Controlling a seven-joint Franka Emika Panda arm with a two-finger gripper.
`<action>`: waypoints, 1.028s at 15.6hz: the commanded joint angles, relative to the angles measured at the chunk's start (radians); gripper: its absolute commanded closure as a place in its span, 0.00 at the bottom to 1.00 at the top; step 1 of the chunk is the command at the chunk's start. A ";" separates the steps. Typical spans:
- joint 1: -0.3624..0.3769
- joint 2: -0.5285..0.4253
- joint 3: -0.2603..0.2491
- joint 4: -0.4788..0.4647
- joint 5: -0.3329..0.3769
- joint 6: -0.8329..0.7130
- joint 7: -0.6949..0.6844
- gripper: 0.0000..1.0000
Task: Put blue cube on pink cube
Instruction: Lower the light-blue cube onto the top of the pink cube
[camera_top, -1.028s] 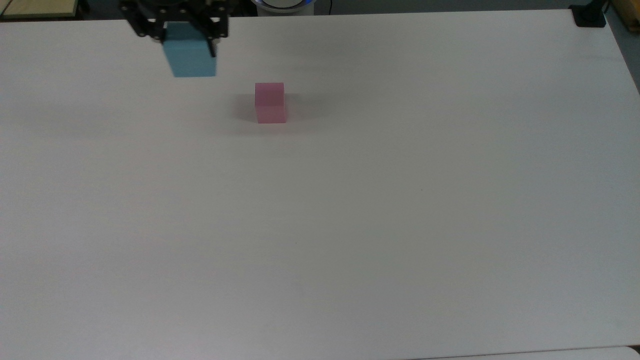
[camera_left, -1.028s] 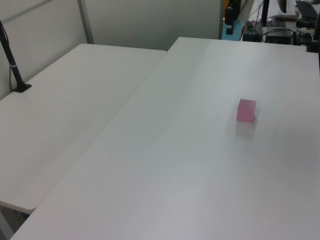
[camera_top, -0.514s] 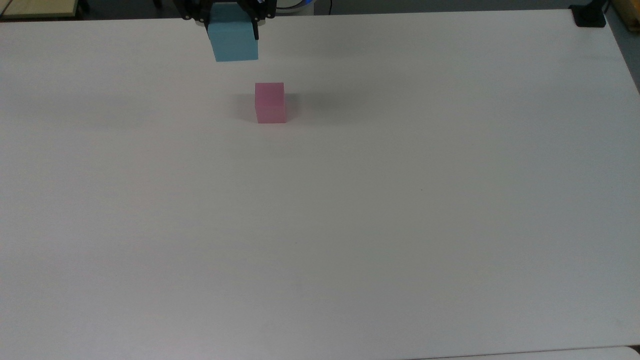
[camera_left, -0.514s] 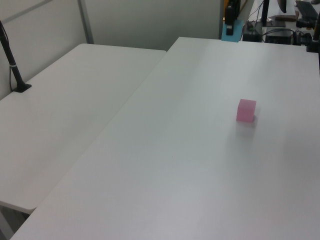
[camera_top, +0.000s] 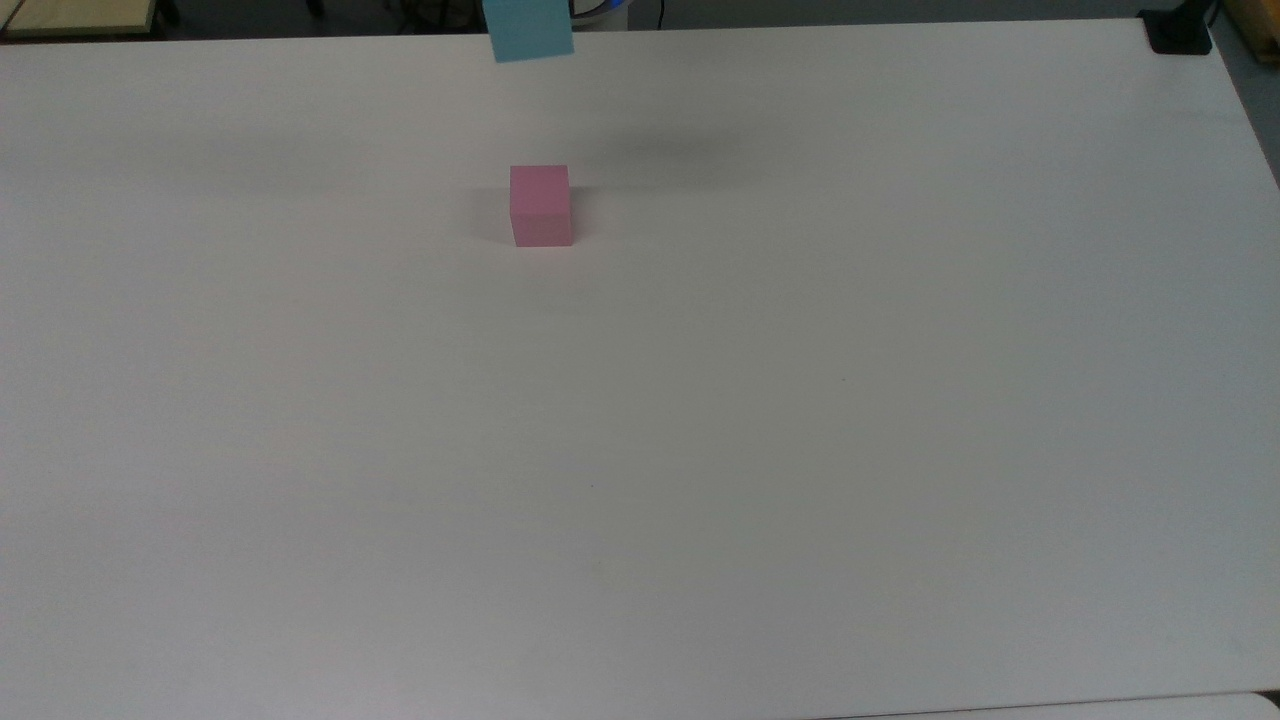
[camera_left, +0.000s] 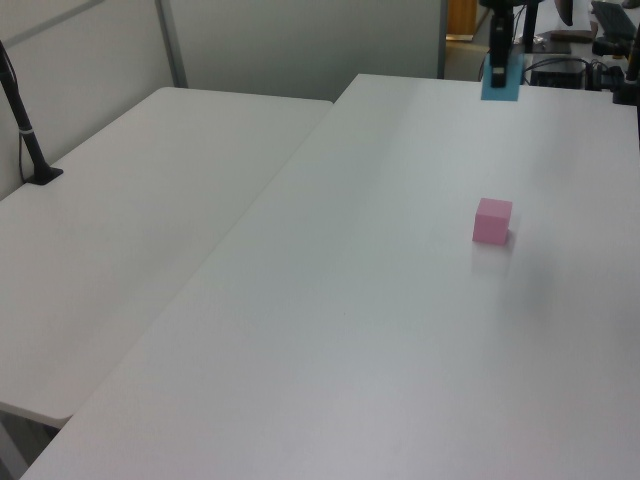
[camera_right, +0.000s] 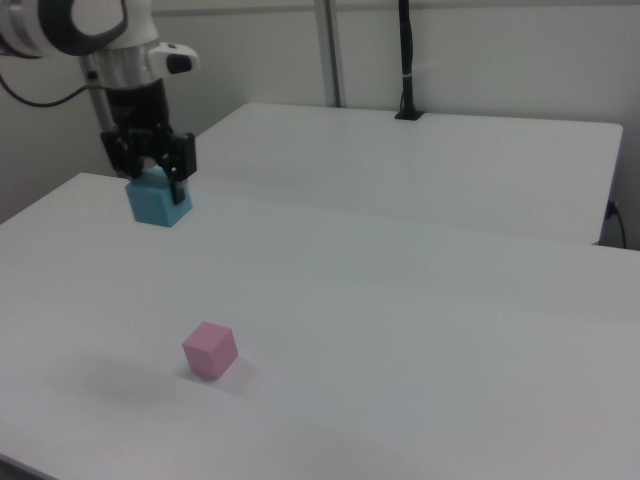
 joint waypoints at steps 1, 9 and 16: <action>0.035 -0.082 -0.013 -0.112 0.013 0.045 0.050 0.75; 0.028 -0.082 -0.016 -0.467 -0.032 0.435 0.073 0.75; 0.026 -0.013 -0.016 -0.570 -0.122 0.606 0.194 0.75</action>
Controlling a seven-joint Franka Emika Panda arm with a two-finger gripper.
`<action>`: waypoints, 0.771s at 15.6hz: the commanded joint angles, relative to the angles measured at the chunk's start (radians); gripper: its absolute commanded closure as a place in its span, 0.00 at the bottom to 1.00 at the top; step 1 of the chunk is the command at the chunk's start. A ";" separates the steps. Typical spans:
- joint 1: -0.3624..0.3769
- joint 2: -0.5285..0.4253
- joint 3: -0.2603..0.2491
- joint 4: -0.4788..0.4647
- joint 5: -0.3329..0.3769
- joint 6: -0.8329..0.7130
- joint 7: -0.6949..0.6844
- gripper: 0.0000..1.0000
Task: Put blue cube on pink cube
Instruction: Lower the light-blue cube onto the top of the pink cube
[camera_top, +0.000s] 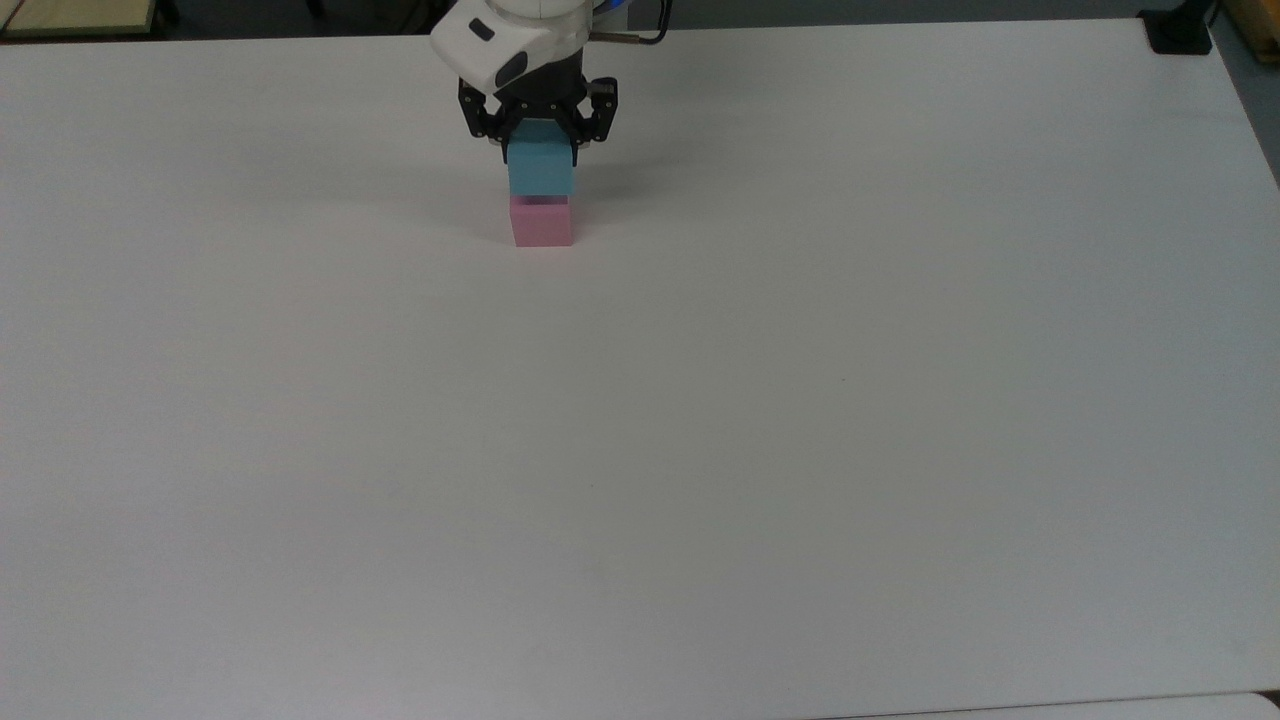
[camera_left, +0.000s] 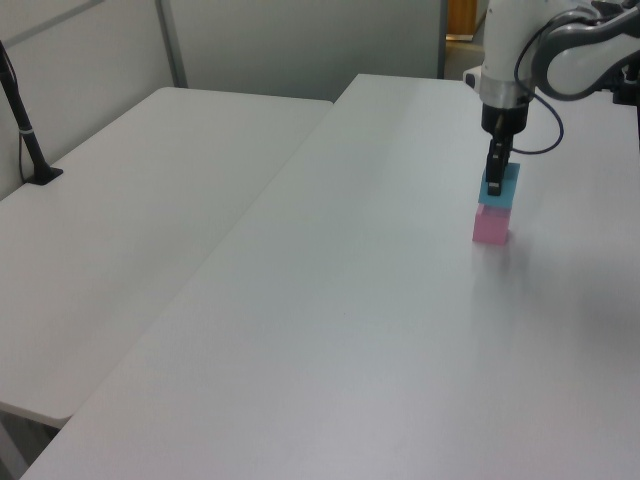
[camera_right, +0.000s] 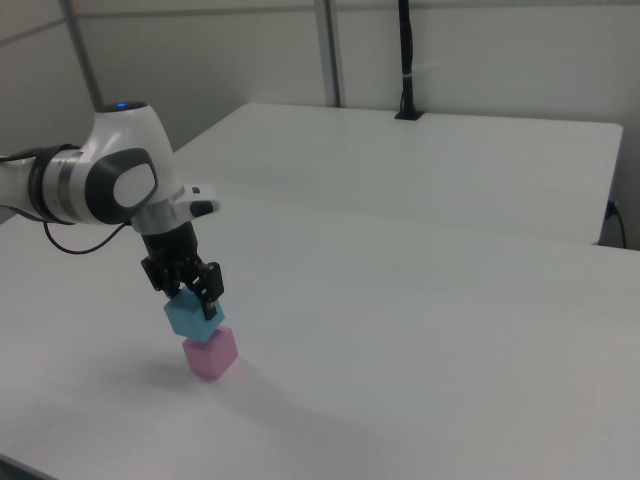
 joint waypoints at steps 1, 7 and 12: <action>0.003 0.002 -0.006 -0.008 -0.019 0.015 0.034 0.75; 0.003 0.020 -0.010 -0.005 -0.019 0.021 0.034 0.35; -0.013 0.029 -0.013 0.009 -0.021 0.021 0.034 0.00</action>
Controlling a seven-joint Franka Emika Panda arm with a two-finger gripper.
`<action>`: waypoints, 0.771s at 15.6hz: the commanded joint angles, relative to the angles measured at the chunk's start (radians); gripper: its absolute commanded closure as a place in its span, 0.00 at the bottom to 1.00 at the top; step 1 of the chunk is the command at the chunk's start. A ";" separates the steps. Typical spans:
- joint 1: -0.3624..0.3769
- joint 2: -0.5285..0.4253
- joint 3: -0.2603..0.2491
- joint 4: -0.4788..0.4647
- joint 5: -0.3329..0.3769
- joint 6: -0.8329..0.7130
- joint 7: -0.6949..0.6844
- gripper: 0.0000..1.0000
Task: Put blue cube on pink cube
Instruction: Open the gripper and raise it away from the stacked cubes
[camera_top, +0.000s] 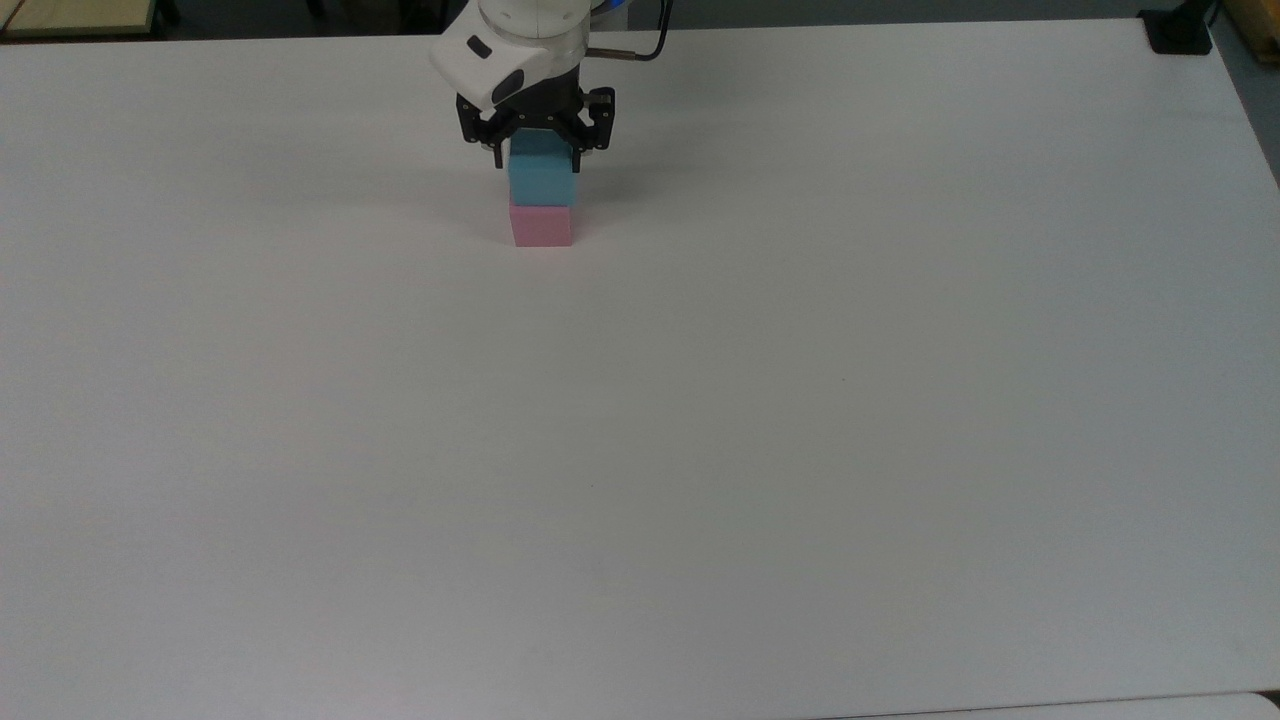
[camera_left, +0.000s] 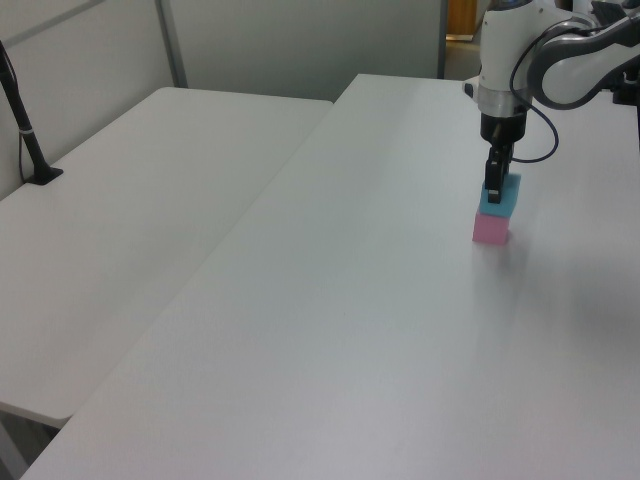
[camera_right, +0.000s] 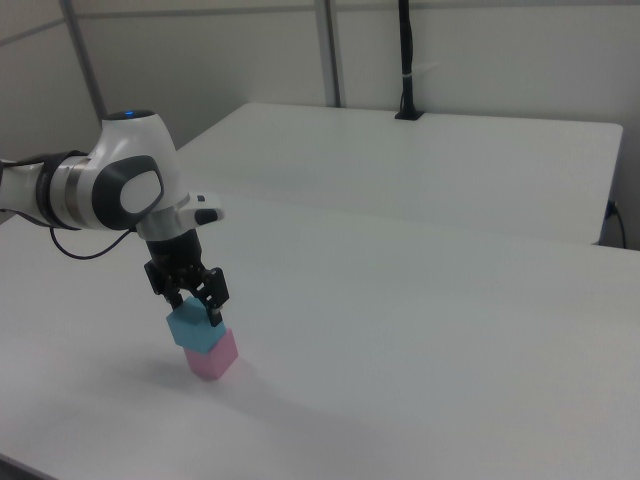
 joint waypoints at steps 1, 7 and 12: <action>-0.022 0.005 -0.008 0.012 -0.021 0.019 0.020 0.00; -0.018 -0.002 -0.006 0.164 -0.005 -0.136 0.024 0.00; 0.044 -0.001 0.000 0.440 0.045 -0.452 0.024 0.00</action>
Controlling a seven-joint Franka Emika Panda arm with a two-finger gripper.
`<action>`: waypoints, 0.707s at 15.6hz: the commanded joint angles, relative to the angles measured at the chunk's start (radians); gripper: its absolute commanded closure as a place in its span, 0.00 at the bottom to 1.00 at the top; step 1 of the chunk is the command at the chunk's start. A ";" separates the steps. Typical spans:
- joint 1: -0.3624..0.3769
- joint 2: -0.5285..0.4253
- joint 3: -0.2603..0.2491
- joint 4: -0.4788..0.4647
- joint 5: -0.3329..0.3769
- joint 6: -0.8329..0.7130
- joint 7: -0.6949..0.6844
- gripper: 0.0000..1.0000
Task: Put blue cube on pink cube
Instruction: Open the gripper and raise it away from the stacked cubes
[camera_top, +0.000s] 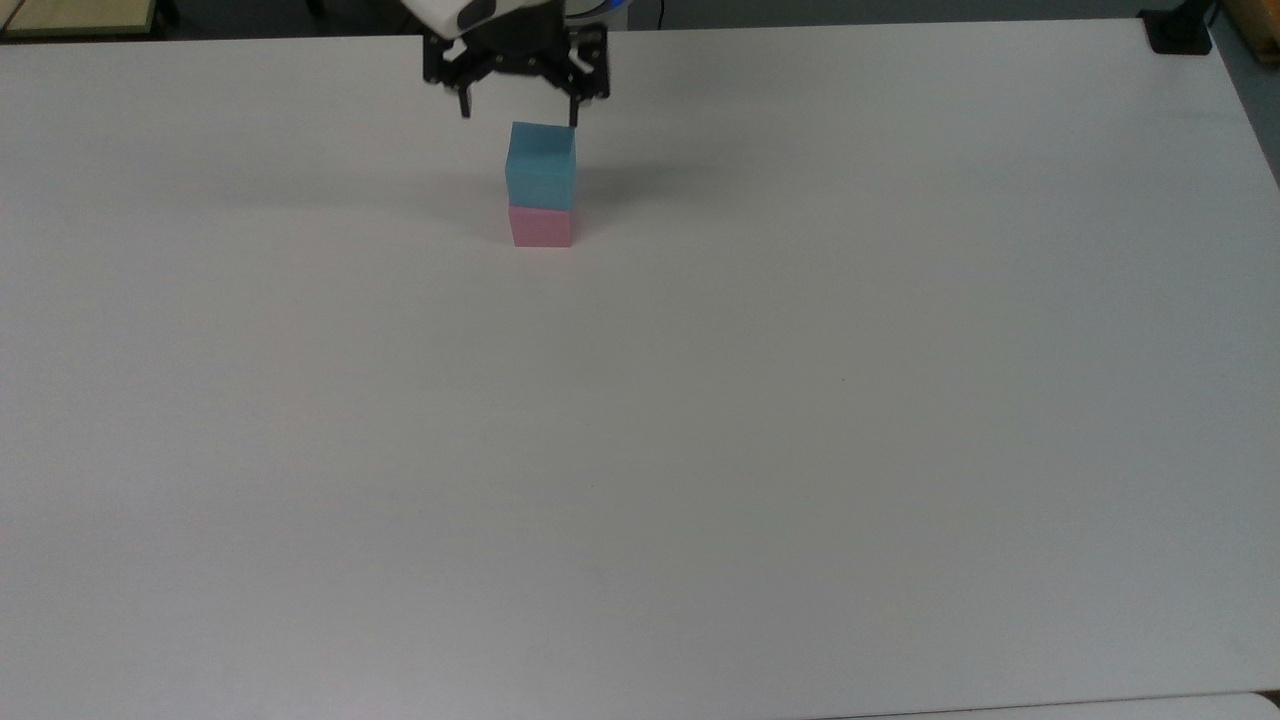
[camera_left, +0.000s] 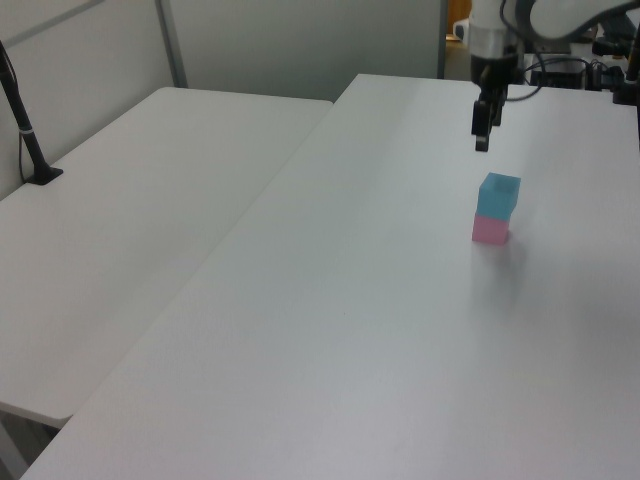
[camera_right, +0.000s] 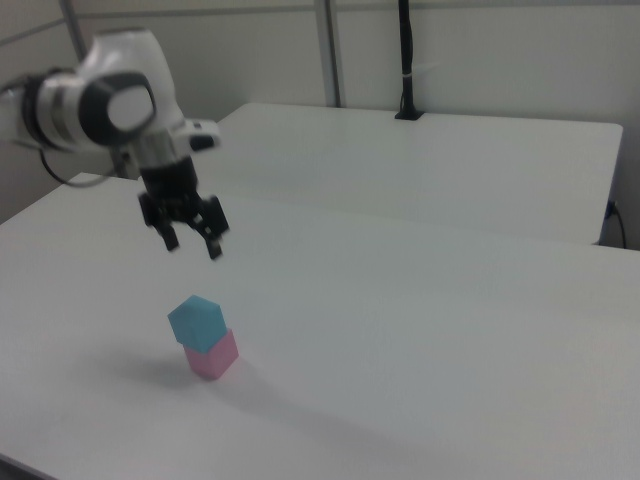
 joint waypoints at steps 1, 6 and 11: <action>0.042 0.003 -0.003 0.193 0.041 -0.212 0.022 0.00; 0.039 0.000 -0.003 0.278 0.061 -0.257 0.021 0.00; 0.008 0.020 -0.016 0.278 0.061 -0.211 0.008 0.00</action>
